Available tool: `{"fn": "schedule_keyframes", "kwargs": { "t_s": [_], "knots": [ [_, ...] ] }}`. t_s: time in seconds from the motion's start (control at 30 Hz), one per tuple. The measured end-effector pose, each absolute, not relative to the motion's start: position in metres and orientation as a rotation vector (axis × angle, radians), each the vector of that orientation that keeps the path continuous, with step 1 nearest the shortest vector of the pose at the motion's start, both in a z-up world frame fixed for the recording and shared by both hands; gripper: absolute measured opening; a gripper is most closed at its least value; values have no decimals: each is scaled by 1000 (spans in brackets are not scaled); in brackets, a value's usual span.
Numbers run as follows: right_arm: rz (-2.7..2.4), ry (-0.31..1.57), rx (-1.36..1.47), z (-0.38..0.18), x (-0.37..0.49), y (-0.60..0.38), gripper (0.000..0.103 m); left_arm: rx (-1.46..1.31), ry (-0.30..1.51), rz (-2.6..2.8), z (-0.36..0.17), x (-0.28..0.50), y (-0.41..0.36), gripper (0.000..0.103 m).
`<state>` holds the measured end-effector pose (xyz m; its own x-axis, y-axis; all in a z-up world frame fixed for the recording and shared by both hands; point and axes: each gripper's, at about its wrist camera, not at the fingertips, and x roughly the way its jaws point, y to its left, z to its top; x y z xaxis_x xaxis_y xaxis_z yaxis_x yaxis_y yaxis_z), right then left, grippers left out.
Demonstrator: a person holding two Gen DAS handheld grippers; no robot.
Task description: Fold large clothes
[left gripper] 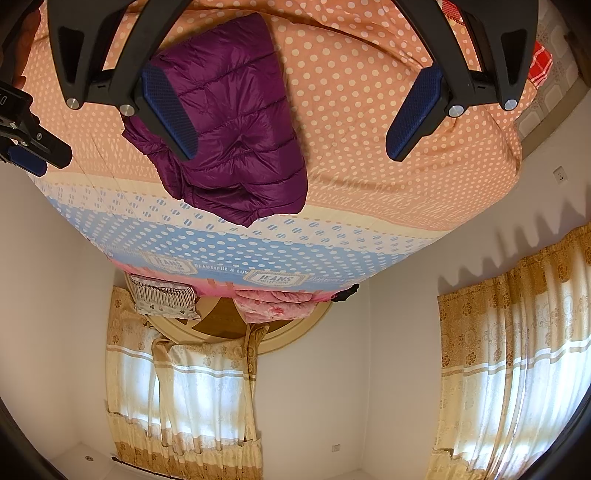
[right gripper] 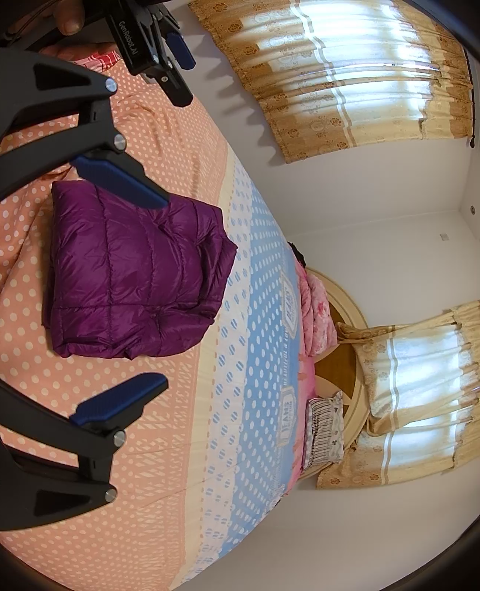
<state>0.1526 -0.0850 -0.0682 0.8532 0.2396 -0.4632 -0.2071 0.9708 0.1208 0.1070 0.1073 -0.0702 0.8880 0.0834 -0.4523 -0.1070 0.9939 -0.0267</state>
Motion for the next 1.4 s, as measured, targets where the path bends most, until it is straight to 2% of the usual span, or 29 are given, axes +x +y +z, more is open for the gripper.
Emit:
{"fn": "schedule_keyframes", "kwargs": {
  "t_s": [1.4],
  "knots": [
    [259, 513, 46, -75, 152, -83, 92, -11, 466, 123, -78, 111, 101, 102]
  ]
}}
